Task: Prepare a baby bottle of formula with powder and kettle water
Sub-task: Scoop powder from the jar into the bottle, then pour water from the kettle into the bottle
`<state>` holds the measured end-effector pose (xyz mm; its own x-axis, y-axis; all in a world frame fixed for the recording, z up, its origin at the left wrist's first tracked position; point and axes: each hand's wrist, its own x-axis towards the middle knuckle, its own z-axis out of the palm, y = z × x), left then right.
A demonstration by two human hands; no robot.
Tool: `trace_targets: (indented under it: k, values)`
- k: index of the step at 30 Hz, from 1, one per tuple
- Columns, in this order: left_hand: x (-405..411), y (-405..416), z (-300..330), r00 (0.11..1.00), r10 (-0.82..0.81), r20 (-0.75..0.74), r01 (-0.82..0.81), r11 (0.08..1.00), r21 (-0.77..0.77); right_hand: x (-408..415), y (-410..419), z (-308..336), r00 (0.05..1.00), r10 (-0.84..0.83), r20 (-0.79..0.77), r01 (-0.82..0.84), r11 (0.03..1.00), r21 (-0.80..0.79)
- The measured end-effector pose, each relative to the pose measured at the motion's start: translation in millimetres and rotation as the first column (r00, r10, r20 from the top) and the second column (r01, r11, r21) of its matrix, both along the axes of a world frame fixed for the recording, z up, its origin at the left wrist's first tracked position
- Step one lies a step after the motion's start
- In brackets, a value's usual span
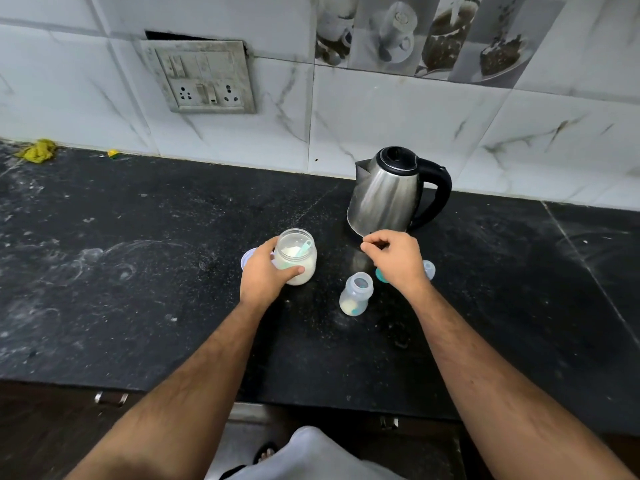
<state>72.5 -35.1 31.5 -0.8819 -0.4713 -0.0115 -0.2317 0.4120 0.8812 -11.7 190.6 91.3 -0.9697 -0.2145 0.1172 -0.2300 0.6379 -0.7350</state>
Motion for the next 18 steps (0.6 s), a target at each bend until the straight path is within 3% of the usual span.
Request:
trace_targets:
  k: [5, 8, 14, 18]
  values:
    - [14.0, 18.5, -4.1, 0.988, 0.138, -0.067, -0.143, 0.987, -0.077, -3.0, 18.7, -5.8, 0.998, -0.069, 0.013, 0.07, 0.996, -0.049]
    - [29.9, 43.7, -14.9, 0.979, 0.162, -0.123, -0.168, 0.985, -0.041, -6.8, 30.4, -9.1, 0.995, -0.098, 0.022, 0.099, 0.992, -0.081]
    - [34.0, 95.0, -37.2, 0.982, -0.186, 0.016, 0.185, 0.982, 0.028, -15.1, 49.6, -17.9, 0.987, -0.156, 0.033, 0.159, 0.978, -0.132]
    - [15.8, 116.7, -37.3, 0.976, -0.205, 0.081, 0.196, 0.976, 0.098, -24.4, 63.6, -20.6, 0.976, -0.219, 0.014, 0.219, 0.966, -0.139]
